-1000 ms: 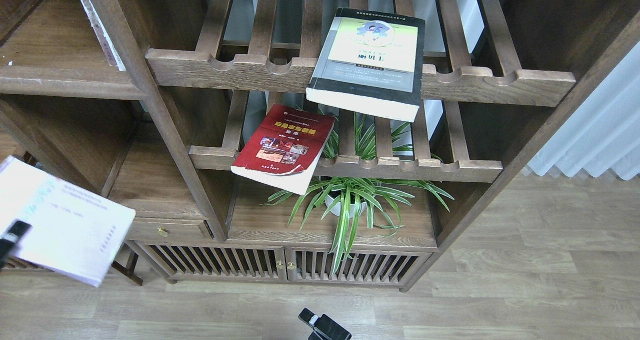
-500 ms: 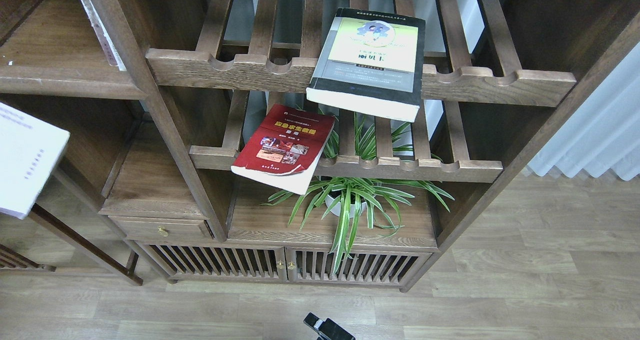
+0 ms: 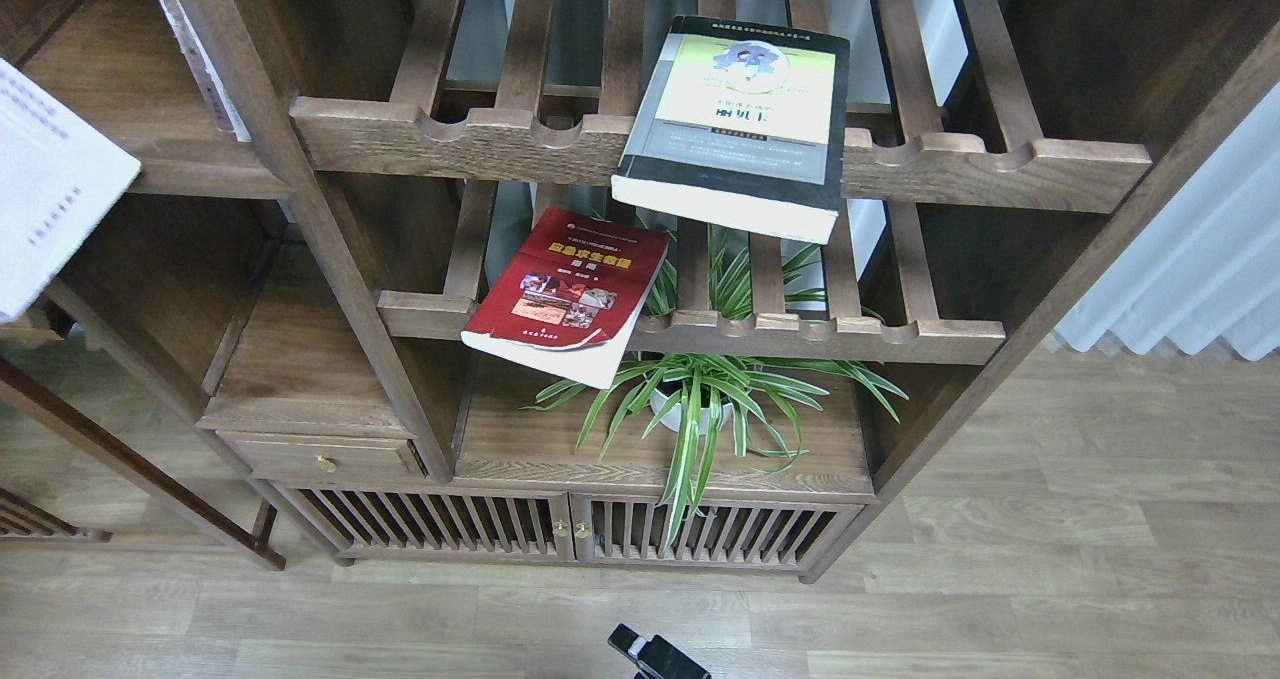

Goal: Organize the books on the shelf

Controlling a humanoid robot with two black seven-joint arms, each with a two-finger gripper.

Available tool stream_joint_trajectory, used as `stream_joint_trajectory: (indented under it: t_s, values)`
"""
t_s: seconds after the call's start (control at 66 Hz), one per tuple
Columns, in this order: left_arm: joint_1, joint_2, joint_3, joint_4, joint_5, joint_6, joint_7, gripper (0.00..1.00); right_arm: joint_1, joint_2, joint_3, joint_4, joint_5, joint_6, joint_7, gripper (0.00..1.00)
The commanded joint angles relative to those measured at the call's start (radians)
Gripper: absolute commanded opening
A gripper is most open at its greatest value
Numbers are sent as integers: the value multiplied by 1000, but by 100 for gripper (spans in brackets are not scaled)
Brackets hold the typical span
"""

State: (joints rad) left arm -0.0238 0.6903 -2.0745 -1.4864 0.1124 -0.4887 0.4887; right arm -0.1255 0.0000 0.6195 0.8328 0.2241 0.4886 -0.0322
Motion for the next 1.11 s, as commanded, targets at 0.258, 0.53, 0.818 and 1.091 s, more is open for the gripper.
stream_joint_trajectory:
  t_s: [0.258,0.53,0.818,1.091]
  values:
    - [-389,-20,42,121,374,0,0,5,-5,0,-1,12,0,0,0,99]
    - [-648,-34,246,271,452,0,0,6,-5,0,-4,17,1,0,-3,99]
    - [-850,-35,438,386,497,0,0,6,-8,0,-3,19,1,0,-3,99]
    - [-993,-49,602,520,495,0,0,7,-9,0,-4,20,0,0,-3,99]
